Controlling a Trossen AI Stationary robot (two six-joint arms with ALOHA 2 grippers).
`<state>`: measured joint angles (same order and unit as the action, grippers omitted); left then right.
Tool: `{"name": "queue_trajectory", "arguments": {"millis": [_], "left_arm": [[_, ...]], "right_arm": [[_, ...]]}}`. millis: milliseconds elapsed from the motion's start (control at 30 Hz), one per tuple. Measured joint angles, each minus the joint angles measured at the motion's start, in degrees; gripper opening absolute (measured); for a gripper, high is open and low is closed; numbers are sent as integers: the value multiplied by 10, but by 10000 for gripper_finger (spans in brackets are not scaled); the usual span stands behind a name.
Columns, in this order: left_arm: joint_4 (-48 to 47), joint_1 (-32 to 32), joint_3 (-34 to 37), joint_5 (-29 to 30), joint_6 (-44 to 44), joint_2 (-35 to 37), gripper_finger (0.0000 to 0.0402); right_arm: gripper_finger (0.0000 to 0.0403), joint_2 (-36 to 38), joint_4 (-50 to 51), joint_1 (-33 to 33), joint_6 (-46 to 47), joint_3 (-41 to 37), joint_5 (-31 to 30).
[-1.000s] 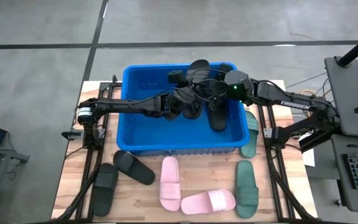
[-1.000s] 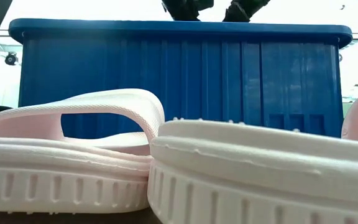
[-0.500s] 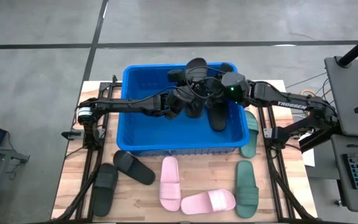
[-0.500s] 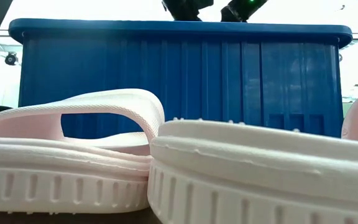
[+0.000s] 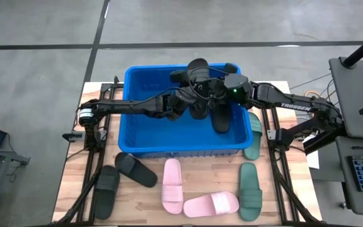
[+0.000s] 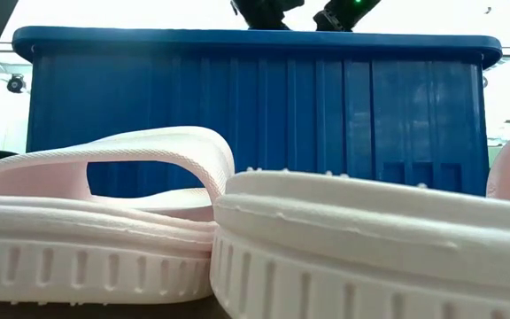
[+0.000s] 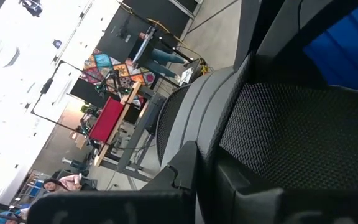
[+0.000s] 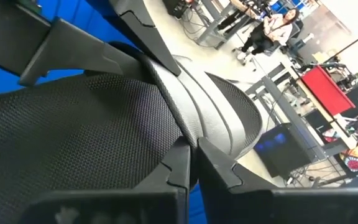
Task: Pick and place slides into bin
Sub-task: Put the black slide into the blue bin
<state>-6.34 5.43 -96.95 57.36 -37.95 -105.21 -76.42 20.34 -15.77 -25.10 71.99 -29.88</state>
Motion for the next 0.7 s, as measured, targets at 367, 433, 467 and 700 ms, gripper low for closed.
{"name": "queue_trajectory", "arguments": {"millis": [367,433,467,700], "left_arm": [[-1,-1,0,-8,1,11,89],[-2,-1,0,-8,1,16,101],[-3,-1,0,-8,1,19,106],[-23,0,7,-16,34,49,126]], "right_arm": [[9,-1,0,-2,7,0,-6],[9,-1,-2,-2,7,0,-6],[9,-1,-2,-2,7,0,-5],[9,-1,-2,-1,16,0,-1]]}}
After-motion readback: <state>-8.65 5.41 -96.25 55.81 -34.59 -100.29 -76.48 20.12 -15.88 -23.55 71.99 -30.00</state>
